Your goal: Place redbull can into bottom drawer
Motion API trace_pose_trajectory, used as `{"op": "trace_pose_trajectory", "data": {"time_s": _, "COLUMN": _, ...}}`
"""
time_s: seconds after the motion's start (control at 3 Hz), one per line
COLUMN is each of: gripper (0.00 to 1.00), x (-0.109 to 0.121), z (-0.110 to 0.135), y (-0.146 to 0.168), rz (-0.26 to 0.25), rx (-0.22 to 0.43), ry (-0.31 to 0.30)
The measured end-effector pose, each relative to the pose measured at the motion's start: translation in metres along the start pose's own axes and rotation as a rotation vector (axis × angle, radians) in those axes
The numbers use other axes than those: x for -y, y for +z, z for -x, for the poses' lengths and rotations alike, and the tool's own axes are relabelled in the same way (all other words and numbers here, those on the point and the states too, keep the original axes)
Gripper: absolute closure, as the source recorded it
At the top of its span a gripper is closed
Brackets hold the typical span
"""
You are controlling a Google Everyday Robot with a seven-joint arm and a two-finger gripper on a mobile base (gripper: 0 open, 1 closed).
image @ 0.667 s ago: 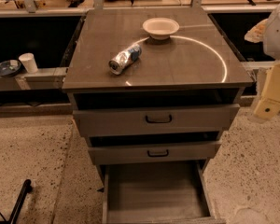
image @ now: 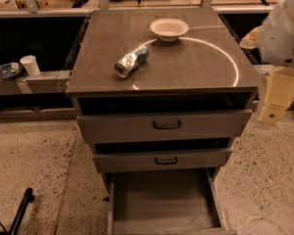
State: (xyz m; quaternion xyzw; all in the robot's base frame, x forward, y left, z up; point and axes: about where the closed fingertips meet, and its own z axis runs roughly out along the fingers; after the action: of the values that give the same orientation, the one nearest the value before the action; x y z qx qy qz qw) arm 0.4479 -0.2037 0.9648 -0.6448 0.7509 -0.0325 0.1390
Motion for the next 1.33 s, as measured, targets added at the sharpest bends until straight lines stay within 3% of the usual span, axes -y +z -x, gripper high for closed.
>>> {"op": "trace_pose_trajectory", "data": {"time_s": 0.33, "gripper": 0.0, "x": 0.003, "z": 0.038, "y": 0.048, "rz": 0.115, "rx": 0.034, "ry": -0.249}}
{"op": "trace_pose_trajectory", "data": {"time_s": 0.67, "gripper": 0.0, "x": -0.007, "z": 0.063, "y": 0.071, "rz": 0.142, "rx": 0.082, "ry": -0.47}}
{"op": "trace_pose_trajectory", "data": {"time_s": 1.0, "gripper": 0.0, "x": -0.006, "z": 0.067, "y": 0.074, "rz": 0.125, "rx": 0.093, "ry": -0.554}}
{"op": "trace_pose_trajectory", "data": {"time_s": 1.33, "gripper": 0.0, "x": -0.009, "z": 0.062, "y": 0.084, "rz": 0.175, "rx": 0.088, "ry": -0.577}}
